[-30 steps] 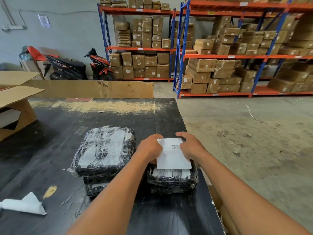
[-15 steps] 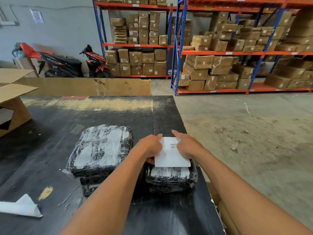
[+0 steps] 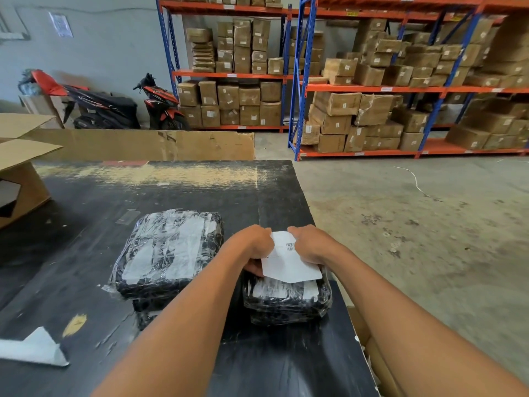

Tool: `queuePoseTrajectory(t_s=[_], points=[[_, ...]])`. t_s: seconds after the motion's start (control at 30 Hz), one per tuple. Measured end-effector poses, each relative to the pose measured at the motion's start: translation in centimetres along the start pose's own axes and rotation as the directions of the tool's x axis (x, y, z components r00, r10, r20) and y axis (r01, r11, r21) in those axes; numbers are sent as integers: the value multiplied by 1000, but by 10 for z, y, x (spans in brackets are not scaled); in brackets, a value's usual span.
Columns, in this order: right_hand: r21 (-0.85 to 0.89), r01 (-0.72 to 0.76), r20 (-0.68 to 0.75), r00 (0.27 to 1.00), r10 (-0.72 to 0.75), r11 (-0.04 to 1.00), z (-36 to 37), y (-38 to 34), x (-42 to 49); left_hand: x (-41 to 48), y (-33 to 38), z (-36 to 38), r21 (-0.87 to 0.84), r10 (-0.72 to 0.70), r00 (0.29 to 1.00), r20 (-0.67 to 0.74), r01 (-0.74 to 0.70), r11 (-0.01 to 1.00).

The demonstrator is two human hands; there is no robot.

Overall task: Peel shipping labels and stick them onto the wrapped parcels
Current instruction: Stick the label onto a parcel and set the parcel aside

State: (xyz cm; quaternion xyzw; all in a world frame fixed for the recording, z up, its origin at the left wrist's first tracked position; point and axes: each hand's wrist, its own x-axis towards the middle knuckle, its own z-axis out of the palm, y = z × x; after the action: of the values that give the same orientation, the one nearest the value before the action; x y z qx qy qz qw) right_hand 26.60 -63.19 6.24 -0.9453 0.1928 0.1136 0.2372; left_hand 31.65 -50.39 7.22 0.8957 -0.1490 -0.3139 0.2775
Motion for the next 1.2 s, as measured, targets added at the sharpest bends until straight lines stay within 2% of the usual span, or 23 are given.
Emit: queuePoseTrajectory(t_s=[0.27,0.47,0.63,0.83,1.2], points=[[63,-108,3,994,108,992,-5,-4,-1,-1,-1,-3,-180,-41,999,-14,38,983],[362,-159,-65,979,195,918,-4,6,-12,-8,-9,1,-346,-101,988,-119,54,937],[514,-172,-8,979,206,840,-5,7,-23,-24,-13,4,-495,-78,982,-172,-18,869],[548,-168,27,983,183,820,-7,10,-47,-34,-16,10,-443,-73,979,-190,-19,896],[556,-92,-54,988,146,826,9,14,-67,-57,-19,18,-344,-49,978,-203,-25,939]])
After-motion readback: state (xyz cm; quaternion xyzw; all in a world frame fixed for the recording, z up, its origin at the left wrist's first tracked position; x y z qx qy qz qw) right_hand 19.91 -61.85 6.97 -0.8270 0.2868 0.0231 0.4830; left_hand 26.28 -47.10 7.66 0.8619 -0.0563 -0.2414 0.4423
